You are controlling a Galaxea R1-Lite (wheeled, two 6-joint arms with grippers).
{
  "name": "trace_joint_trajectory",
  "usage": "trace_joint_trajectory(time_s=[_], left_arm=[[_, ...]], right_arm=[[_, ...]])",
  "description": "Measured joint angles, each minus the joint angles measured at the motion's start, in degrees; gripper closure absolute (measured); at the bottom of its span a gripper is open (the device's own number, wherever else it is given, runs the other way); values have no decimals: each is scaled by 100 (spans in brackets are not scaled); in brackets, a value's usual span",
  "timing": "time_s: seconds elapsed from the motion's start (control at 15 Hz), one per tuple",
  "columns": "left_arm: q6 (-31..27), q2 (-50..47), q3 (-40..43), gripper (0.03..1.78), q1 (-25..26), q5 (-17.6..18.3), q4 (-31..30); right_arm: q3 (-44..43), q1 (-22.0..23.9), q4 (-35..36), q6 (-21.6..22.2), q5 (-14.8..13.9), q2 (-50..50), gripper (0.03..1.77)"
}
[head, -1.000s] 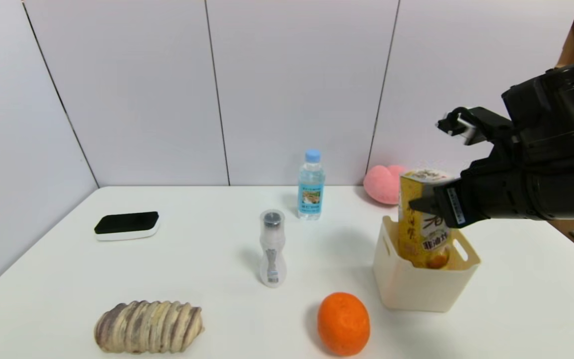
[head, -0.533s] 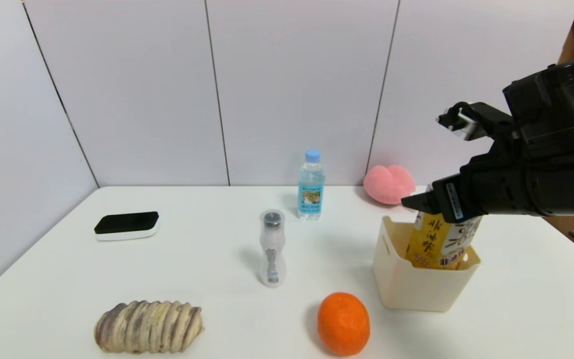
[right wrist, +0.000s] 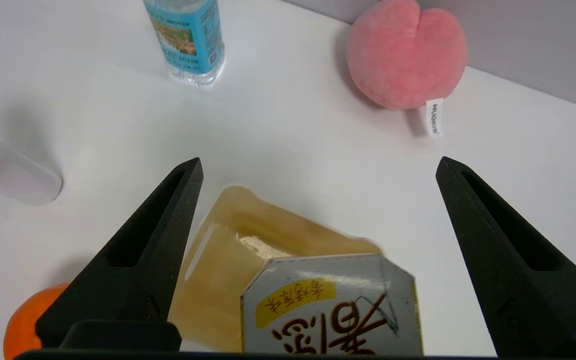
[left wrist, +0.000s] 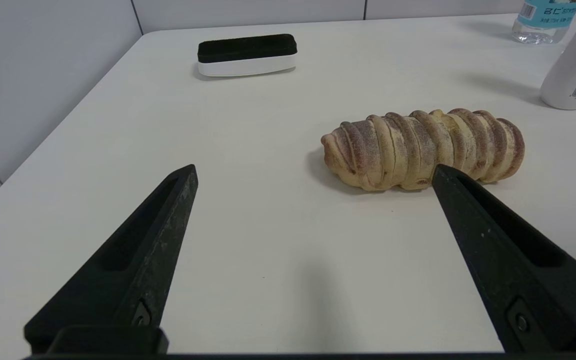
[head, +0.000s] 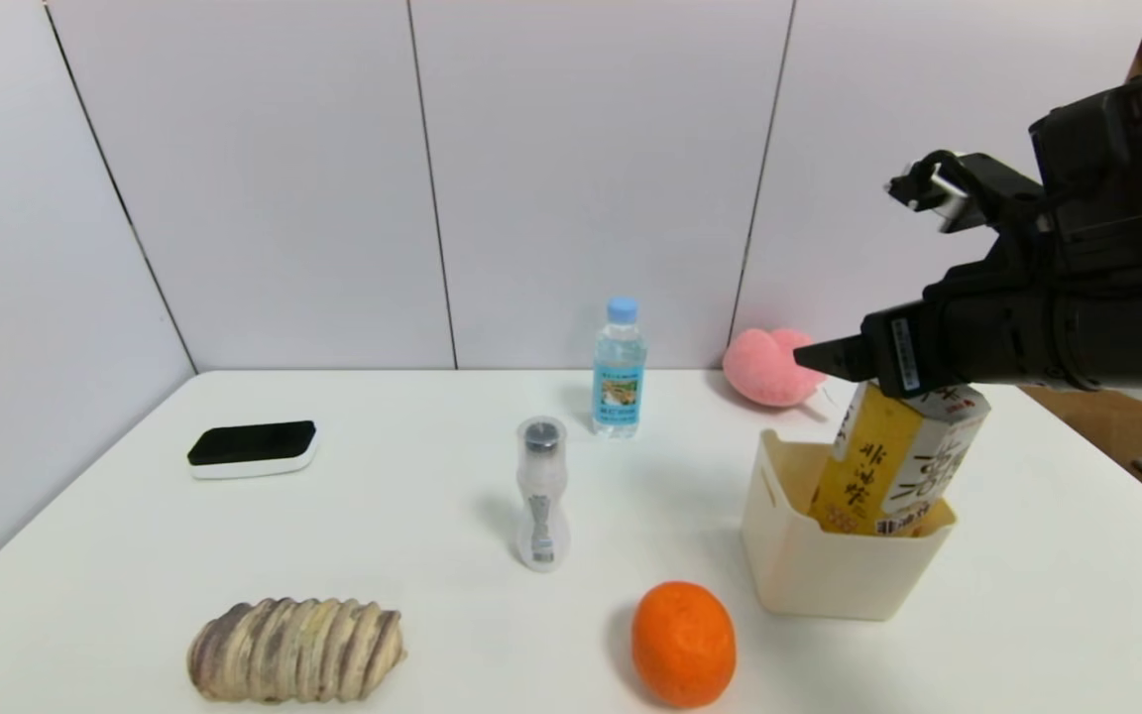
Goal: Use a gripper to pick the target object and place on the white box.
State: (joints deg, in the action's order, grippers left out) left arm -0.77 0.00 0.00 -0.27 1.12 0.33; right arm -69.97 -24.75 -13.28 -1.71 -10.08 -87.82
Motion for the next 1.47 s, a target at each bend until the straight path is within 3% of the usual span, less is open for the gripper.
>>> trace_joint_trajectory(time_s=[0.47,1.0,1.47], left_arm=[[-2,0,0,12,0,-2,2],[0,0,0,12,0,0,0],[0,0,0,12,0,0,0]], right_arm=[[-439,499,46,-228,-5,-5,13],[-811,1805,0,-402,11,-7,11],[-98,2039,40,-452,28,673,11]])
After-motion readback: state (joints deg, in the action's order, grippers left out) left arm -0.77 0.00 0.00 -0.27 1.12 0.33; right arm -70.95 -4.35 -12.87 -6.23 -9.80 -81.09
